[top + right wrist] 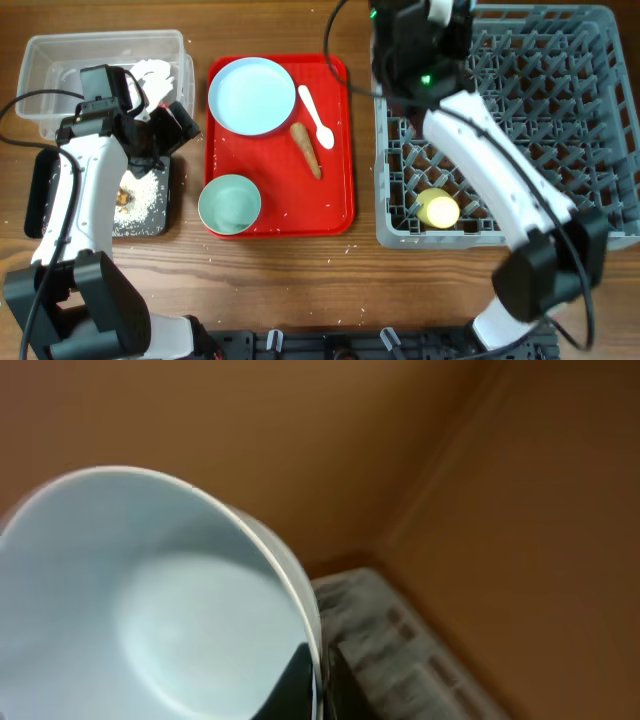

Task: Sort waste into correct bins and load items into the dishwasher rack
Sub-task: 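Place the light-blue bowl in the back of the dish rack, then grasp the green bowl on the red tray with the right gripper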

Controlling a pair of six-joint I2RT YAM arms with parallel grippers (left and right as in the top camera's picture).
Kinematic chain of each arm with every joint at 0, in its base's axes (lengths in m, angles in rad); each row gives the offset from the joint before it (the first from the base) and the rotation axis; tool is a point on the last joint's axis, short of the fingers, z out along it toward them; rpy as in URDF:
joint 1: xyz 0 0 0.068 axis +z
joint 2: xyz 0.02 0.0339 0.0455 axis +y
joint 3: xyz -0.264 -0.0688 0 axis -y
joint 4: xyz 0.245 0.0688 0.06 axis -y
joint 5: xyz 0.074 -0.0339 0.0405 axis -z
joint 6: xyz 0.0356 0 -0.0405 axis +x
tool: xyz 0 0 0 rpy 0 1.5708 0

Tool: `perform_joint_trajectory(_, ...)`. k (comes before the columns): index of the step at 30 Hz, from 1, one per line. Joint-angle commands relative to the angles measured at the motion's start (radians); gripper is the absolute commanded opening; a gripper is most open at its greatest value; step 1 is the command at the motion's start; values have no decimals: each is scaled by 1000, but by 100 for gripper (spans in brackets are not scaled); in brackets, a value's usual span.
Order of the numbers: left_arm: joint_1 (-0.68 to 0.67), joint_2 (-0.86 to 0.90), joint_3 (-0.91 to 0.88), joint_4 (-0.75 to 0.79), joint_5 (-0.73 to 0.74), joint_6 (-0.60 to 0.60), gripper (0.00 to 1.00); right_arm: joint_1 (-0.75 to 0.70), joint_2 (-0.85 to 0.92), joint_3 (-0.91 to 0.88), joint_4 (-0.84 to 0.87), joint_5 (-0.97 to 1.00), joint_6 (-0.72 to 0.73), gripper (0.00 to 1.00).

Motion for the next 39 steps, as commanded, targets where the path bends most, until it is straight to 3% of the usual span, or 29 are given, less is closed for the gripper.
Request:
perform_joint_trajectory(1,6,-14,14,0,1,5,100,-43,134,3,229,62,-524,4)
perform_joint_trajectory(4,6,-14,14,0,1,5,100,-54,225,3,439,53,-665,4)
perform_joint_trajectory(8,6,-14,14,0,1,5,100,-53,312,4,484,16,-739,4)
perform_joint_trajectory(15,6,-14,14,0,1,5,100,-39,390,3,451,15,-732,4)
perform_joint_trajectory(23,6,-14,14,0,1,5,100,9,391,3,237,-14,-623,4)
perform_joint_trajectory(29,6,-14,14,0,1,5,100,43,390,4,175,-14,-624,68)
perform_joint_trajectory(31,6,-14,14,0,1,5,100,56,388,4,181,-14,-623,97)
perform_joint_trajectory(39,6,-14,14,0,1,5,100,120,296,8,210,-38,-541,100)
